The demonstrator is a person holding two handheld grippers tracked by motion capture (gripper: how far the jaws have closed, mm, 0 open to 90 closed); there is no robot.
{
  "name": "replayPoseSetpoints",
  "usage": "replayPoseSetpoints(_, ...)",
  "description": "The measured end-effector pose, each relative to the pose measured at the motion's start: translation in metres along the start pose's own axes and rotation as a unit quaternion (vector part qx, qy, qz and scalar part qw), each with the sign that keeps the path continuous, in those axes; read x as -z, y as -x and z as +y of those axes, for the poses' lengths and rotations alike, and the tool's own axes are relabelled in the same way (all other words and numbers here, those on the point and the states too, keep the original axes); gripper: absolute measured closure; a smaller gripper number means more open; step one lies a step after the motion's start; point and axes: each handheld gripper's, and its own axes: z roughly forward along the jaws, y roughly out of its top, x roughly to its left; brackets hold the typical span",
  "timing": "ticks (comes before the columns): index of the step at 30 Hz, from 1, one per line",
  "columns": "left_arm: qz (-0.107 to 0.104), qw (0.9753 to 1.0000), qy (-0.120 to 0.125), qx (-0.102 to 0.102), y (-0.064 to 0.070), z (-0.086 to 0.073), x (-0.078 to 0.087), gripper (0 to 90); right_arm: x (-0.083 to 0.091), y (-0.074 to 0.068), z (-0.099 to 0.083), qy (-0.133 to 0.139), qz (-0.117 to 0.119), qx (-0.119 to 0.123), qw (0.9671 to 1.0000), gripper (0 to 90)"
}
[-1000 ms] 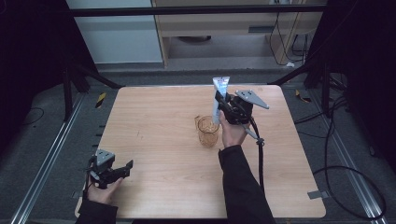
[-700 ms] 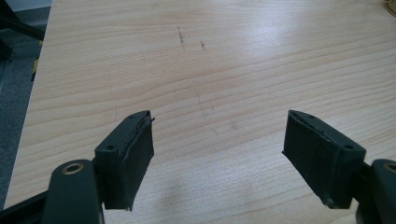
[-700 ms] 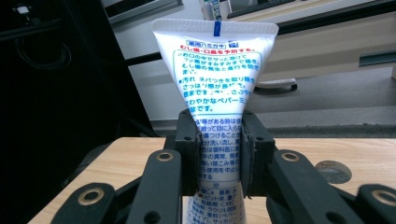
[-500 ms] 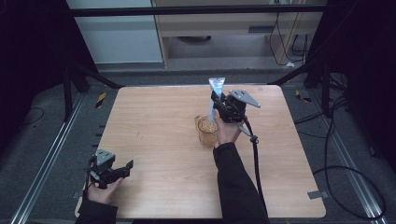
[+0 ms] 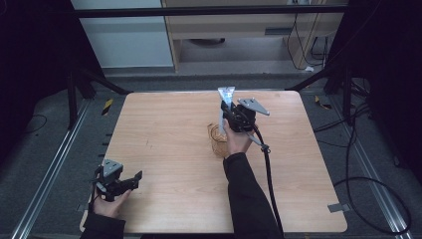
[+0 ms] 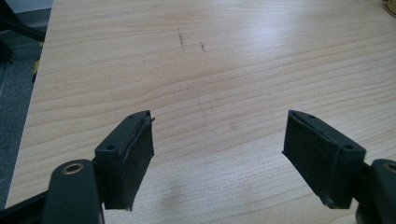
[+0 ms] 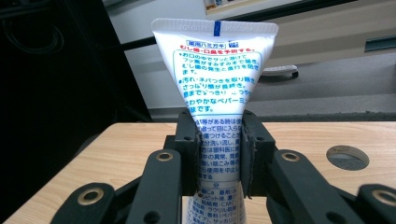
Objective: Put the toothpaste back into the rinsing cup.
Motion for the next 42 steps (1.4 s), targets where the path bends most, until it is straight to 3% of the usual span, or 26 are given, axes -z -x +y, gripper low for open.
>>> replayPoseSetpoints(14, -0.001, 1.0000, 0.000, 0.001, 0.000, 0.000, 0.000, 23.1, -0.012, -0.005, -0.012, -0.024, -0.009, 0.018, 0.9995, 72.1)
replayPoseSetpoints(23, -0.001, 1.0000, 0.000, 0.001, 0.000, 0.000, -0.001, 23.1, -0.013, -0.001, -0.024, -0.048, -0.011, 0.015, 0.9987, 71.7)
replayPoseSetpoints(34, -0.002, 1.0000, 0.000, 0.001, 0.000, 0.000, -0.001, 23.1, -0.015, -0.011, -0.033, -0.077, -0.007, 0.045, 0.9960, 70.6)
replayPoseSetpoints(42, -0.002, 1.0000, -0.001, 0.000, 0.001, 0.000, -0.001, 23.1, -0.007, -0.001, -0.039, -0.093, -0.003, 0.042, 0.9947, 69.7)
